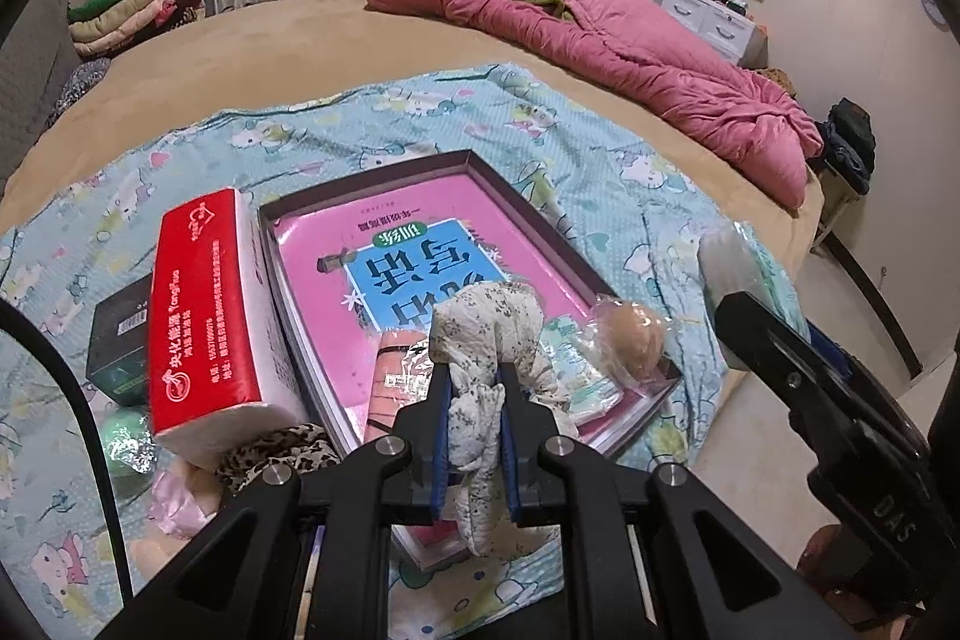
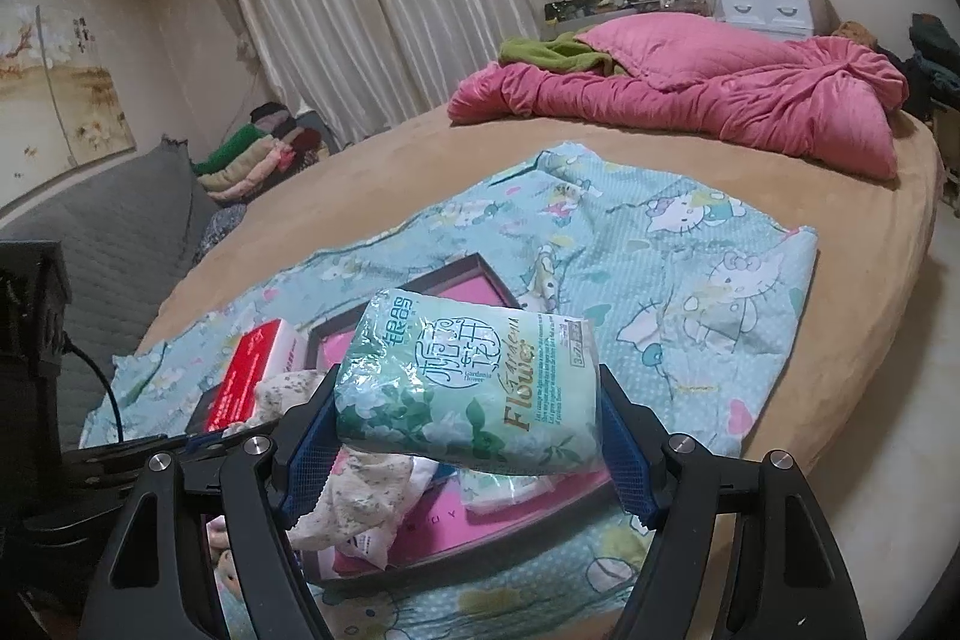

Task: Organize soft objects
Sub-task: 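Carry the scrunchie with the left tool while the right tool carries the tissue pack over the tray, then open the left tool on the tray while the right tool releases the tissue pack there, then withdraw both open tools from the tray back over the plush bears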

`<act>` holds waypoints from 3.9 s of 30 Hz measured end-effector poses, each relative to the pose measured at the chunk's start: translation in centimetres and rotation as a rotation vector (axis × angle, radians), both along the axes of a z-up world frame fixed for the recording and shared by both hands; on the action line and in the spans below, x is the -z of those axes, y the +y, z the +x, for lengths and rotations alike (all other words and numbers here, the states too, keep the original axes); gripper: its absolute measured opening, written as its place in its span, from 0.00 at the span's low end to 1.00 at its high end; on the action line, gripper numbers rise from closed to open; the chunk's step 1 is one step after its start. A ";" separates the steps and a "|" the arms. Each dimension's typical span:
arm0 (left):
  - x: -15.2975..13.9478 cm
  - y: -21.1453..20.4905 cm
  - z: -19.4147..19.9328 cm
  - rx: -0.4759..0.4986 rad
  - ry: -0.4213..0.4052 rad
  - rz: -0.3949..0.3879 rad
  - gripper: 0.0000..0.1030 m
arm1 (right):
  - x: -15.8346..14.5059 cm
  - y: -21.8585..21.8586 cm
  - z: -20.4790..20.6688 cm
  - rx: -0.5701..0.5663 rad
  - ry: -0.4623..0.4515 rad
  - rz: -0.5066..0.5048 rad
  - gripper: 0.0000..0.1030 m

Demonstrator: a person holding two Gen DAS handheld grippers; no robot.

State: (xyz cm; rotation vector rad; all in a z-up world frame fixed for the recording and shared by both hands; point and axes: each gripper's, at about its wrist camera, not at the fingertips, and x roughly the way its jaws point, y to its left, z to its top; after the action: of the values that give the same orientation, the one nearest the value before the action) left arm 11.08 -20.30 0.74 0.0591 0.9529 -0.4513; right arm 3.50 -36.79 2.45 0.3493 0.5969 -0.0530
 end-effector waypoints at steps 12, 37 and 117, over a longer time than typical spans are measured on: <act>3.1 0.2 1.8 -0.025 0.059 0.032 0.14 | 2.6 1.1 2.0 -0.039 0.079 -0.030 0.76; 5.6 1.1 2.4 -0.052 0.103 0.040 0.15 | 7.3 3.3 5.0 -0.127 0.227 -0.083 0.76; 1.4 3.5 -0.1 -0.077 0.038 0.053 0.76 | 4.0 1.1 2.1 0.014 0.113 -0.044 0.83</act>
State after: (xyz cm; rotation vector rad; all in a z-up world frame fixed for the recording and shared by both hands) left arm 10.98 -16.81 -0.67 0.0618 1.0010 -0.3567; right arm 5.62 -35.71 -1.53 0.3093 0.7041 -0.1001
